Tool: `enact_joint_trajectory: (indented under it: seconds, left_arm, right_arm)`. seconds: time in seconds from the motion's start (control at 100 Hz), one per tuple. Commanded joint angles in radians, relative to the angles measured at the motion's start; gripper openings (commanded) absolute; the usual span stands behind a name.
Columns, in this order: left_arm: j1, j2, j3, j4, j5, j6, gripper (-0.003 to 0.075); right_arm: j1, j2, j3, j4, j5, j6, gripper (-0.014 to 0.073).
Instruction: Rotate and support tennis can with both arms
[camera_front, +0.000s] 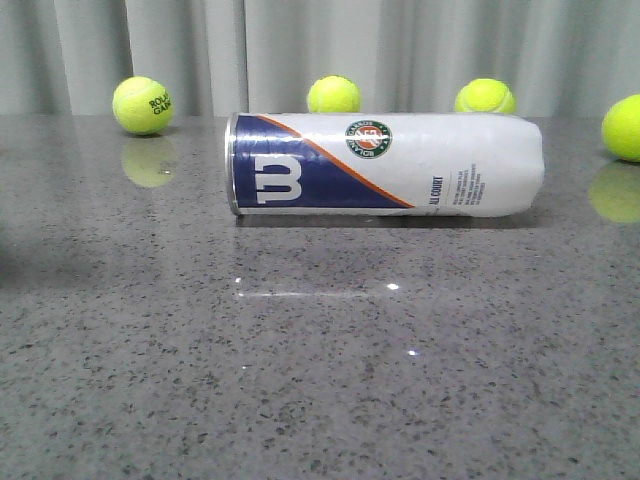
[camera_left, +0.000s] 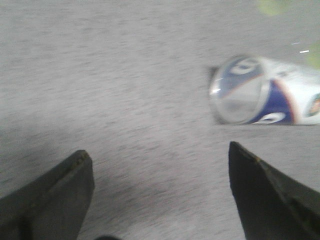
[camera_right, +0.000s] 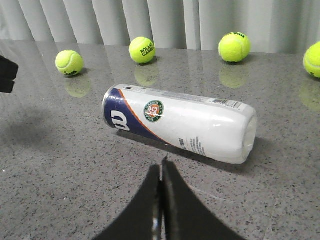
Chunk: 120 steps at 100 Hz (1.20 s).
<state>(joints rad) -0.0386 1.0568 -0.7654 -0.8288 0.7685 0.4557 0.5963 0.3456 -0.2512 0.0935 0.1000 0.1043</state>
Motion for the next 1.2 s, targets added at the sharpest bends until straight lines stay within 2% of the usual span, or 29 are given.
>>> enact_joint_trajectory:
  seconds: [0.0,0.08,0.16,0.33,0.83,0.95,1.07,1.19]
  left_arm:
    - [0.000,0.047,-0.055,-0.248,0.033,0.130,0.0517]
    - [0.000,0.108,-0.069,-0.381,0.100,0.208,0.0517]
    - [-0.002,0.165,-0.091,-0.449,0.156,0.235,0.0516]
    - [-0.070,0.292,-0.158,-0.477,0.214,0.253,0.0516]
    - [-0.297,0.640,-0.386,-0.583,0.229,0.257,0.0515]
    - [-0.323,0.694,-0.421,-0.660,0.283,0.328,0.0510]
    - [-0.330,0.730,-0.431,-0.748,0.348,0.382,0.0454]
    - [-0.330,0.745,-0.431,-0.771,0.372,0.386,0.0357]
  right_arm:
    - [0.000,0.004,-0.026,-0.010,-0.079,-0.010,-0.0059]
    - [0.000,0.004,-0.026,-0.010,-0.079,-0.010,-0.0059]
    - [0.000,0.004,-0.026,-0.010,-0.079,-0.010,-0.0059]
    - [0.000,0.004,-0.026,-0.010,-0.079,-0.010,-0.0059]
    - [0.000,0.004,-0.026,-0.010,-0.079,-0.010,-0.0059]
    - [0.000,0.004,-0.026,-0.010,-0.079,-0.010,-0.0059]
    - [0.000,0.004,-0.026,-0.010,-0.079,-0.010,-0.0059]
    - [0.000,0.004,-0.026,-0.010,-0.079,-0.010,-0.0059]
